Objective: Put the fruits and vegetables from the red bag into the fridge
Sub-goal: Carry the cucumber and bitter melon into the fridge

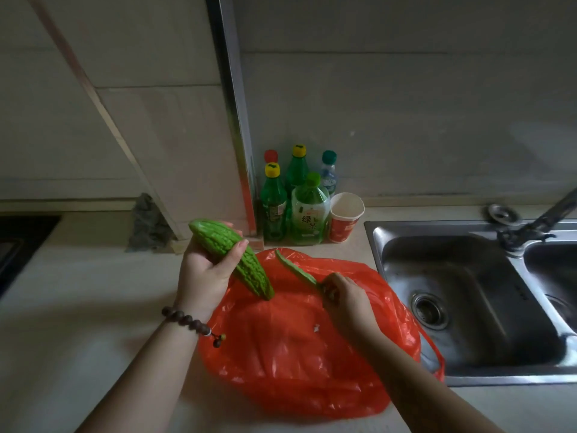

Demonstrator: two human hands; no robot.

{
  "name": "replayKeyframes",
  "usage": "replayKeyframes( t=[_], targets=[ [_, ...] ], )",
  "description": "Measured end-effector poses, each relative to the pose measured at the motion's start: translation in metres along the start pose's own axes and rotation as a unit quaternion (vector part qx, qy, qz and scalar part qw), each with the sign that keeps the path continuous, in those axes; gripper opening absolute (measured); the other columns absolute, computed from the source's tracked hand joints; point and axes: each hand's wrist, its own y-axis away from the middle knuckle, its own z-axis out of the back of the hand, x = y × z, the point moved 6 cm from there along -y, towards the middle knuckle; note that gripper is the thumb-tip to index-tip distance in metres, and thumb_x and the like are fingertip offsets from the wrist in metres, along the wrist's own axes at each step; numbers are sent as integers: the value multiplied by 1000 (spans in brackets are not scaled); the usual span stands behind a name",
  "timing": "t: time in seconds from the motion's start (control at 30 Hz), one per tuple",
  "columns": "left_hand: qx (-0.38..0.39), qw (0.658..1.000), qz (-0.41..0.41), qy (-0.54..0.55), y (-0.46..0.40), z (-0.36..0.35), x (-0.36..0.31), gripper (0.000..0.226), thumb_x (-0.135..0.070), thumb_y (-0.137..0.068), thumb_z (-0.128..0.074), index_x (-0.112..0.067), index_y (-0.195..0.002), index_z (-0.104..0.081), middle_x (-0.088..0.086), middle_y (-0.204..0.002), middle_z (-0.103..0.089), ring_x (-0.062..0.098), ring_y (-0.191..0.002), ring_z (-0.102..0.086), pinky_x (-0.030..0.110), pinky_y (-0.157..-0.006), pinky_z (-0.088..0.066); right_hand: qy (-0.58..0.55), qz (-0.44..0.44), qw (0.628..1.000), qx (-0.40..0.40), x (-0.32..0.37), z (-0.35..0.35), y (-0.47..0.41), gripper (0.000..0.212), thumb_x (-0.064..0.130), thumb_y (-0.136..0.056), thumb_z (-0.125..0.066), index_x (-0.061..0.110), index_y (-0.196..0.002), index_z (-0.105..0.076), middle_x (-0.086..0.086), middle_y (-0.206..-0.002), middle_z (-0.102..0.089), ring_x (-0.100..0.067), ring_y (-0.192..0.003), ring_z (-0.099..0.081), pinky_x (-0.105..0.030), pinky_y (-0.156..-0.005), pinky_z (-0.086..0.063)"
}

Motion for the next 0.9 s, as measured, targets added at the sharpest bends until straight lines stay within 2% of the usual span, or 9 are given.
replayKeyframes(
  t=[0.07,0.2,0.3,0.37,0.43,0.53,0.67,0.77,0.9],
  targets=[
    [-14,1000,-9,5,-1,0,-8,31,-29,-77,-74,-11,-101,-64,0,-97,-70,13,-95,-67,39,-87,-53,-49,8,999,-16,13,18,3,14,10,-85,-63,15,-98,-62,6,-90,-60,-12,-80,-56,-24,-68,-47],
    [-48,998,-30,39,0,7,-37,40,-32,-74,-77,-8,-103,-64,0,-97,-69,11,-93,-67,31,-84,-54,-104,28,994,-14,43,41,8,18,7,-87,-58,16,-103,-56,3,-90,-62,-7,-76,-58,-19,-62,-49],
    [-99,991,-36,85,3,23,-58,31,-37,-70,-78,-20,-93,-66,-1,-92,-69,18,-93,-67,37,-86,-52,-124,60,990,14,70,48,8,20,7,-89,-52,17,-106,-51,-3,-88,-63,-19,-71,-60,-39,-61,-52],
    [-134,985,-47,96,9,41,-73,29,-41,-68,-77,-22,-87,-65,4,-92,-69,25,-93,-67,44,-88,-52,-130,90,987,21,88,49,7,15,11,-90,-52,16,-104,-50,-2,-81,-61,-22,-67,-59,-43,-59,-50],
    [-167,980,-55,90,23,62,-87,31,-42,-70,-76,-18,-86,-64,10,-91,-69,29,-92,-67,50,-88,-52,-135,123,983,25,107,48,7,15,18,-89,-58,18,-102,-50,5,-76,-57,-16,-64,-56,-35,-57,-46],
    [-218,970,-69,88,51,97,-108,21,-40,-72,-74,-25,-84,-66,0,-83,-70,23,-85,-67,45,-85,-53,-155,176,971,44,138,40,13,19,25,-84,-67,21,-94,-51,12,-70,-51,-3,-58,-47,-23,-53,-39],
    [-302,949,-59,64,102,149,-123,24,-37,-70,-75,-28,-89,-64,5,-84,-68,24,-82,-65,41,-77,-53,-182,250,947,88,183,10,34,19,27,-83,-68,22,-90,-51,10,-64,-48,-6,-57,-46,-27,-55,-41],
    [-371,928,-36,31,146,189,-124,33,-41,-66,-75,-27,-94,-64,10,-94,-69,25,-88,-67,42,-78,-54,-186,298,927,131,220,-22,59,20,31,-85,-67,20,-96,-55,9,-63,-49,-4,-57,-46,-21,-53,-35],
    [-443,896,4,-5,206,243,-121,37,-42,-69,-75,-23,-100,-65,5,-94,-71,23,-89,-68,49,-80,-55,-193,352,895,192,274,-70,102,22,33,-85,-65,18,-98,-56,7,-62,-47,-4,-55,-44,-14,-52,-35]
  ],
)
